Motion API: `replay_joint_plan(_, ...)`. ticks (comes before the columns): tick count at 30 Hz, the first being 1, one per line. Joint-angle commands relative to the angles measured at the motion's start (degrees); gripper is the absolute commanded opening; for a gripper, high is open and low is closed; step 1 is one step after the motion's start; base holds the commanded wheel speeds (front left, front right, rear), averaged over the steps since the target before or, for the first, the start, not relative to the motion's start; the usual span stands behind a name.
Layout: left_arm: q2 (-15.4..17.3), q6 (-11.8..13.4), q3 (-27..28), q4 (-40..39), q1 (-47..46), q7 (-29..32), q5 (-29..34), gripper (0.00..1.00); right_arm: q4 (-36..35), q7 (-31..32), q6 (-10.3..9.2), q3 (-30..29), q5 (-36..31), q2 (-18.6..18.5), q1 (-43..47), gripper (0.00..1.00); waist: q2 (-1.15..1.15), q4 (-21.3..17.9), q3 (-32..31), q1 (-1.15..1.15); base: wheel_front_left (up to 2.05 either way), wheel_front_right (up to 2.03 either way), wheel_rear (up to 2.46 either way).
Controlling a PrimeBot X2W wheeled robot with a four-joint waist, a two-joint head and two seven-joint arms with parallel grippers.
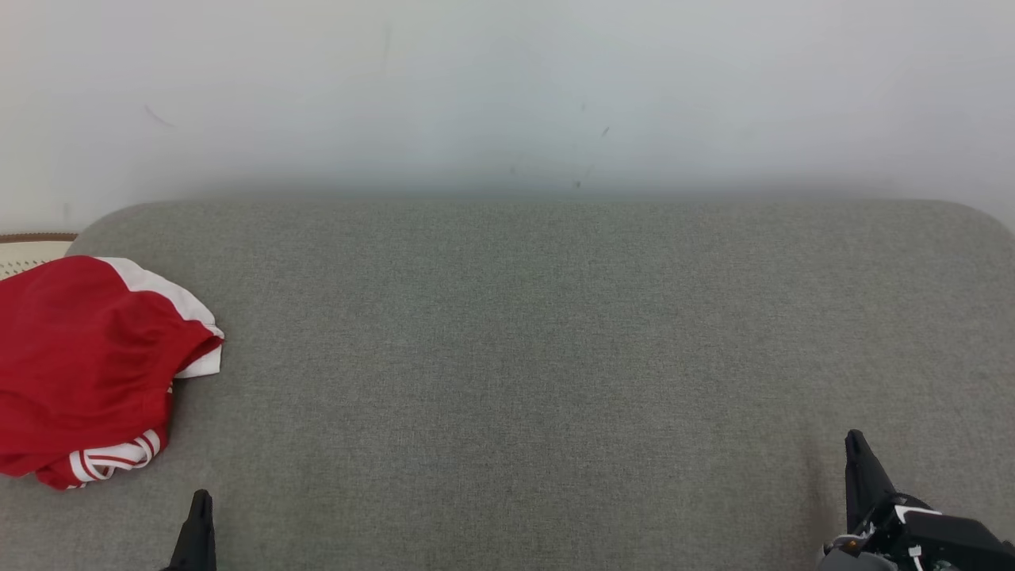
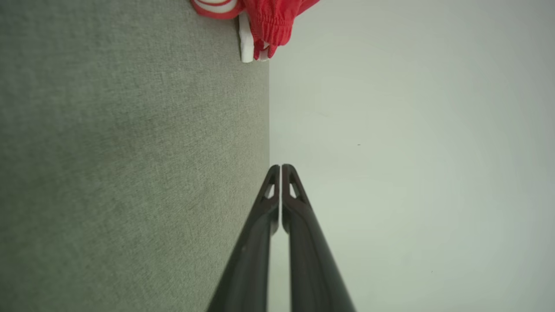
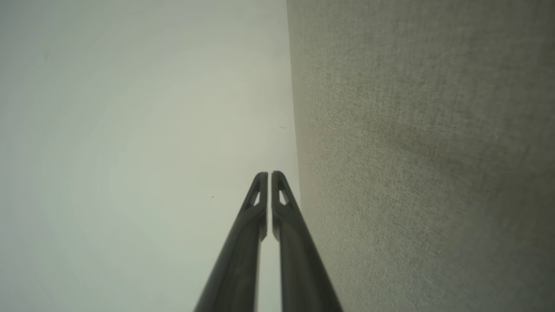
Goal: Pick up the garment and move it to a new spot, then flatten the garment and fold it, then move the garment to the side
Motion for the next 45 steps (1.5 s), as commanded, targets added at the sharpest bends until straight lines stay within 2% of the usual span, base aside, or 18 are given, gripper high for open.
replay_joint_plan(1, -0.02, 0.01, -0.03, 0.10, 0.06, -0.07, 0.04, 1.00, 0.11, -0.02, 0.00, 0.03, -0.04, 0.00, 0.03, 1.00, 0.00, 0.00, 0.01, 0.00, 0.00, 0.00, 0.00)
replay_joint_plan(7, -0.19, 0.01, -0.75, 0.93, 0.70, -1.23, 1.14, 1.00, 0.40, -0.91, -0.02, 0.80, -0.91, -0.24, 1.10, 1.00, 0.00, -0.02, 0.03, 0.00, 0.00, 0.00, 0.00)
replay_joint_plan(12, -0.12, 0.01, -0.96, 0.61, 0.48, -2.71, 4.68, 1.00, -0.10, -2.54, -0.02, 2.47, -3.30, -1.34, 0.99, 1.00, 0.00, -0.06, 0.05, 0.00, 0.00, 0.00, 0.00)
replay_joint_plan(29, -0.10, 0.03, -0.77, -0.71, 0.11, -6.98, 24.68, 1.00, -1.19, -6.56, -0.02, 4.99, -19.08, -2.52, 0.62, 1.00, 0.00, -0.24, 0.11, 0.00, 0.00, 0.00, 0.00)
replay_joint_plan(45, -0.01, 2.45, -2.60, -0.67, -0.10, -10.55, 42.10, 1.00, -1.48, -9.90, -0.01, 9.49, -34.08, -4.21, 0.34, 1.00, 0.00, -0.46, 0.16, 0.00, 0.00, 0.00, 0.00)
